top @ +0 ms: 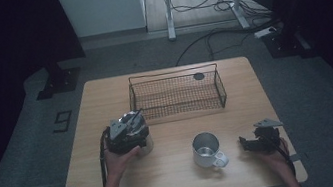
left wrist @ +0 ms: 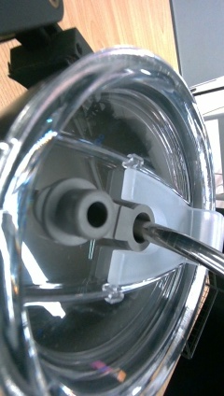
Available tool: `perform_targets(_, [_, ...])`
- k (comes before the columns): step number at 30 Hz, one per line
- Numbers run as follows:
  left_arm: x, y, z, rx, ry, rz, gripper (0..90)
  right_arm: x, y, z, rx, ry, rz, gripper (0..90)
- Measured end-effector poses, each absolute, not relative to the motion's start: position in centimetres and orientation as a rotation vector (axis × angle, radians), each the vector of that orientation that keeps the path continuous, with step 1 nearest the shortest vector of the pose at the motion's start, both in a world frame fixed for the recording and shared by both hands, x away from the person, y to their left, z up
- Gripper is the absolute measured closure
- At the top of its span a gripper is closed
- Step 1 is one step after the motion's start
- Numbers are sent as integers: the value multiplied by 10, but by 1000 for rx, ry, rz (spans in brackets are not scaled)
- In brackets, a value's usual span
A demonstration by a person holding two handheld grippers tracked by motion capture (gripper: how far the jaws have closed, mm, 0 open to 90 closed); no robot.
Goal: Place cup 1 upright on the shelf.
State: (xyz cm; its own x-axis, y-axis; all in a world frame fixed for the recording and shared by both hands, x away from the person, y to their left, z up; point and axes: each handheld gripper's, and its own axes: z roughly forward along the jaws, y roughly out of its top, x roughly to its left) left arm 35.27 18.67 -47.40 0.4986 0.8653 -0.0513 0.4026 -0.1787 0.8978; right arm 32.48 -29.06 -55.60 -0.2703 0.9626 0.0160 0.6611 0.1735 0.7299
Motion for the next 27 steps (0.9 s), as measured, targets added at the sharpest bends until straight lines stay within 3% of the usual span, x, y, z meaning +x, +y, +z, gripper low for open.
perform_targets(27, [348, 188, -433, 1749, 1027, 595, 38, 325, -291, -556, 1530, 1999, 882, 73])
